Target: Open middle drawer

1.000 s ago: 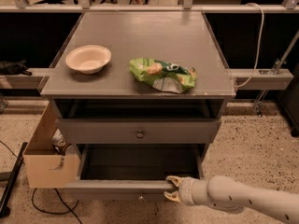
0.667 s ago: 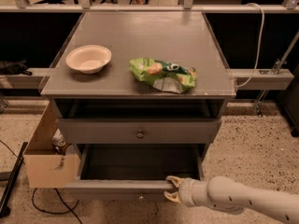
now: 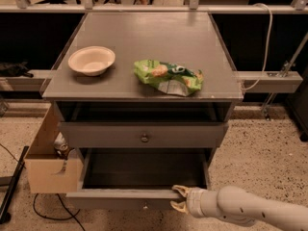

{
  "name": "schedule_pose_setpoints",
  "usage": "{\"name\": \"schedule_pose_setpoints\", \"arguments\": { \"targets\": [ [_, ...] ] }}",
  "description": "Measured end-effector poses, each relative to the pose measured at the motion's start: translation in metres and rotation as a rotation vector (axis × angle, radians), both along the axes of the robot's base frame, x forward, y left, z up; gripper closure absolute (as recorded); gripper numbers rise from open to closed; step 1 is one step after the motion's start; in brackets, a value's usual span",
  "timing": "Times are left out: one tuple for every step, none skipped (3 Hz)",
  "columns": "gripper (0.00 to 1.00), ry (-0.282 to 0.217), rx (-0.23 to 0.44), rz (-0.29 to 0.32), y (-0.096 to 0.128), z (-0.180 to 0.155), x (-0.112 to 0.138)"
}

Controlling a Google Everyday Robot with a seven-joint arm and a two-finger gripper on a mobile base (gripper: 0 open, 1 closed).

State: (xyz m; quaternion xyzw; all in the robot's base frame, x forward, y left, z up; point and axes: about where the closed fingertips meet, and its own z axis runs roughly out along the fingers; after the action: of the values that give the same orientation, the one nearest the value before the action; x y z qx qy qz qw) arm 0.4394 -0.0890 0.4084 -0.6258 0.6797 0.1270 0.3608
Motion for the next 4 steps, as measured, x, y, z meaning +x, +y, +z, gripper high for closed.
{"name": "schedule_pose_setpoints", "arguments": {
  "targets": [
    [0.98, 0.005, 0.005, 0.000, -0.0039, 0.0000, -0.0101],
    [0.76, 0.005, 0.005, 0.000, -0.0038, 0.0000, -0.0101],
    [0.45, 0.005, 0.005, 0.000, -0.0038, 0.0000, -0.0101],
    [0.21, 0.005, 0.005, 0.000, -0.0038, -0.0001, -0.0101]
  ]
}}
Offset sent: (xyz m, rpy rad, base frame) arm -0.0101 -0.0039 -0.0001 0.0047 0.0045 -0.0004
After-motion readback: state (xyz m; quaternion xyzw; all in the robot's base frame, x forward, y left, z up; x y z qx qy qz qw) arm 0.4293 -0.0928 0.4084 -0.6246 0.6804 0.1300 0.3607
